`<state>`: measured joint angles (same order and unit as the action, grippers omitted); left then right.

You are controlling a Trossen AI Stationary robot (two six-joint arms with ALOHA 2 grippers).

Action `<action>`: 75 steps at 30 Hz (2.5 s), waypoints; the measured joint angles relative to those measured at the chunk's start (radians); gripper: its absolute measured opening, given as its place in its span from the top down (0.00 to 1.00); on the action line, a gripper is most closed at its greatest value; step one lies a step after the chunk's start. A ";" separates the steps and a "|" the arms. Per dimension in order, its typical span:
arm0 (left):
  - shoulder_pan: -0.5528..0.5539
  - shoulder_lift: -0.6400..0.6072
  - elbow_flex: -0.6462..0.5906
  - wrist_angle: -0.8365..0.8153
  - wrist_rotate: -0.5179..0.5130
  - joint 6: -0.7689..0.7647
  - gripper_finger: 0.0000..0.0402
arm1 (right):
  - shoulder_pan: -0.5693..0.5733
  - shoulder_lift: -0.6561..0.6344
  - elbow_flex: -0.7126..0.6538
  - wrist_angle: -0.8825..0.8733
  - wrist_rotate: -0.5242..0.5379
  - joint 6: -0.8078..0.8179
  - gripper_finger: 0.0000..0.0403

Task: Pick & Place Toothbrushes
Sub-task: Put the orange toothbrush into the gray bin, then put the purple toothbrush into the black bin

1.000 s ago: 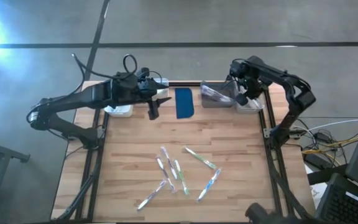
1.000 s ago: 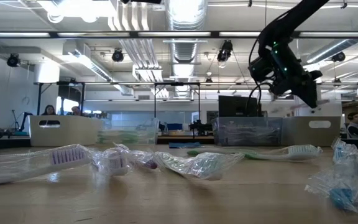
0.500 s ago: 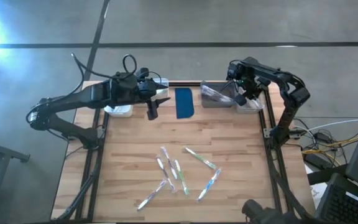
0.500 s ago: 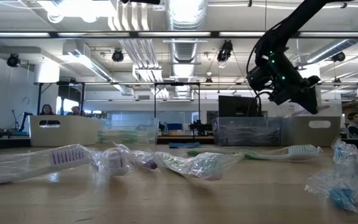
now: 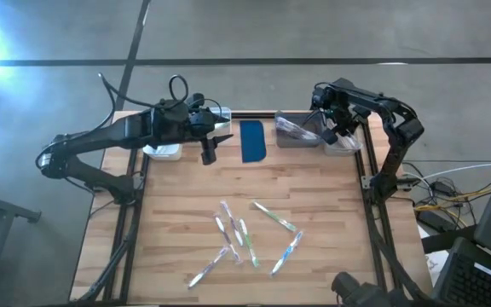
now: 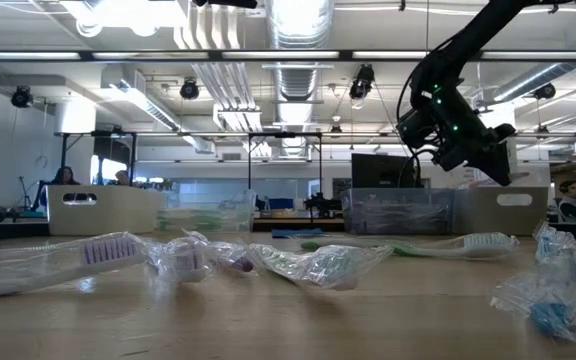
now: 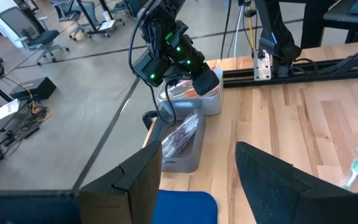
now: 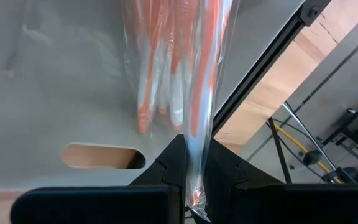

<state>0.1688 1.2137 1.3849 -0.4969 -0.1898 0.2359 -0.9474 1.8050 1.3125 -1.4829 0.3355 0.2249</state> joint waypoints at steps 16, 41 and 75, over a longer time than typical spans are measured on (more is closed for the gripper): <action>0.000 0.000 0.000 0.002 0.000 0.000 0.48 | 0.000 0.000 -0.014 0.046 0.002 0.023 0.85; 0.000 0.000 0.000 0.003 -0.007 0.026 0.48 | 0.014 -0.142 -0.015 0.051 -0.006 -0.016 0.59; -0.042 0.004 0.000 -0.552 0.102 -0.291 0.48 | 0.468 -0.518 0.182 0.560 -0.205 -0.083 0.98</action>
<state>0.1269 1.2172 1.3849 -1.0488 -0.0875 -0.0550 -0.4797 1.2874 1.4940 -0.9230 0.1304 0.1414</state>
